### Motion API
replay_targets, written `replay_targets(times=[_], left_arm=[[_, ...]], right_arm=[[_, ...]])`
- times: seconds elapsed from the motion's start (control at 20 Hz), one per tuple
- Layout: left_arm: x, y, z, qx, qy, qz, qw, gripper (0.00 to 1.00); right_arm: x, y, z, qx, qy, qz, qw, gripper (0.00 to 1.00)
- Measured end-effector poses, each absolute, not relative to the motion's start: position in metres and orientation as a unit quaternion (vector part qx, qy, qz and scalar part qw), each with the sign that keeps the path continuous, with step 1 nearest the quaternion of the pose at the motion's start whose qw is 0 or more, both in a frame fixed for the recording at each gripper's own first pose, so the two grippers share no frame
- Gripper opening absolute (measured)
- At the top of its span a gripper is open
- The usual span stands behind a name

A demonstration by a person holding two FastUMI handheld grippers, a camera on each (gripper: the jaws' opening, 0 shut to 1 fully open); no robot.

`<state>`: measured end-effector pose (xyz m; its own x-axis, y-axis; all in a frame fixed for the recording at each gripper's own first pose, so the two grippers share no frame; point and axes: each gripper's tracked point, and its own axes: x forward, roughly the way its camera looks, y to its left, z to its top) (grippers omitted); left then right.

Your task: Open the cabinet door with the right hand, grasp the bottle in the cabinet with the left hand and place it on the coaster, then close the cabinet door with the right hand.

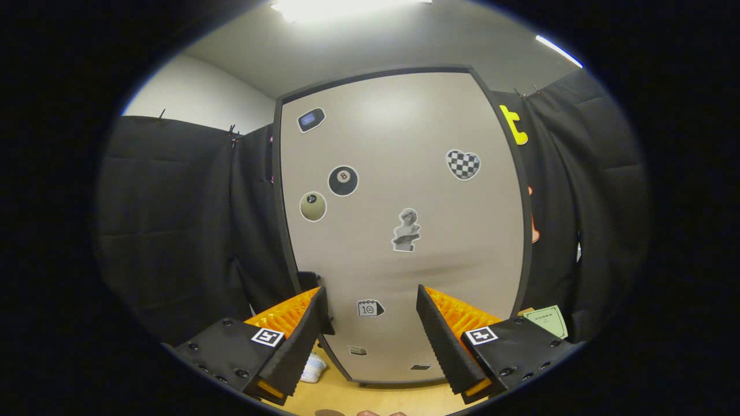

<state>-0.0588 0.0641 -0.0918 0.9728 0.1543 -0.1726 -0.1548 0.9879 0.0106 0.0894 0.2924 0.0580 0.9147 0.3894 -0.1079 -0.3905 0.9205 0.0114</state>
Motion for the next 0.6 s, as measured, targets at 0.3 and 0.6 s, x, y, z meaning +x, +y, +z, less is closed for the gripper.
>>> replay_targets(times=[0.3,0.6], left_arm=[[-0.077,0.092,-0.116,-0.030,0.106,0.119,0.987,0.91],[-0.087,0.116,-0.122,-0.033,0.112,0.147,0.982,0.91]], right_arm=[[0.104,0.342,0.038,-0.028,0.061,0.215,0.974,0.98],[0.121,0.381,0.011,-0.057,0.075,0.225,0.970,0.98]])
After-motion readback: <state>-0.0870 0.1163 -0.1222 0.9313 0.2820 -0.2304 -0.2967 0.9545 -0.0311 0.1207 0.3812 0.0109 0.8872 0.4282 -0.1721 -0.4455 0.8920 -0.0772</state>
